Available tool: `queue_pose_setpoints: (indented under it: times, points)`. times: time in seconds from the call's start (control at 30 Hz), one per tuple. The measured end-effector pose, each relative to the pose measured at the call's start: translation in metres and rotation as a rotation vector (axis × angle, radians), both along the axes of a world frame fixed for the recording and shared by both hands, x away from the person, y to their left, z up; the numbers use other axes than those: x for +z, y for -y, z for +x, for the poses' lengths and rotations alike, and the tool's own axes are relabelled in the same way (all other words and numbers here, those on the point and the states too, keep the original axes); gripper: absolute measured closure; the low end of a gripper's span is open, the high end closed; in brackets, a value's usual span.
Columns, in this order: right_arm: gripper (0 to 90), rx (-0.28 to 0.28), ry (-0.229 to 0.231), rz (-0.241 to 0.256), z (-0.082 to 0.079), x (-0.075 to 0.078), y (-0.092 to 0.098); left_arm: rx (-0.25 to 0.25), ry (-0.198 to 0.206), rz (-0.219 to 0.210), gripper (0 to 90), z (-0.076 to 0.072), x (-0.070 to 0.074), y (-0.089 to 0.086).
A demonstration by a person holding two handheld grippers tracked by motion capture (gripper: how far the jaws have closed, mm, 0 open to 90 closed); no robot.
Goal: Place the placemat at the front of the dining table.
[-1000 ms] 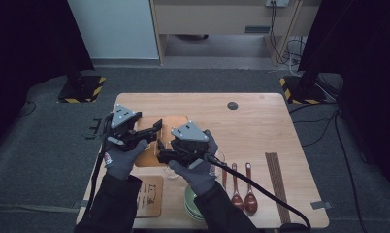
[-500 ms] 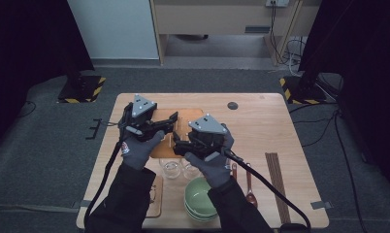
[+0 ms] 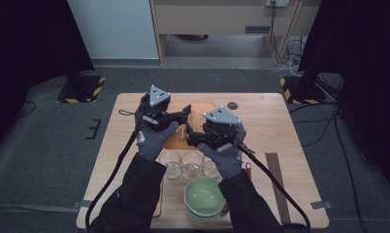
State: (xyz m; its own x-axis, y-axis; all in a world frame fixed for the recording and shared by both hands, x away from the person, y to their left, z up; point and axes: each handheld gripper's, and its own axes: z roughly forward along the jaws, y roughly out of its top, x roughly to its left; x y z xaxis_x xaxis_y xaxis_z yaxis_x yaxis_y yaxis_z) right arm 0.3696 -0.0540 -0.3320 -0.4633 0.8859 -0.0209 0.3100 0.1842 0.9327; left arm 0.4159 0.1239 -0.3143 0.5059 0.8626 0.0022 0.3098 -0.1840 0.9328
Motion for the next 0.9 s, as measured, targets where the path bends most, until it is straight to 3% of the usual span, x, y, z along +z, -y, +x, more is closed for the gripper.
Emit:
queue_pose_setpoints:
  times: [0.27,0.9]
  points:
    - [6.2,-0.004,-0.005,-0.012,0.017,-0.001,0.009,-0.006,-0.006,-0.014,24.3,0.018,-0.004,0.008]
    - [6.3,-0.019,-0.028,-0.027,0.058,-0.013,0.019,0.0,-0.015,0.005,24.3,0.059,-0.016,0.021]
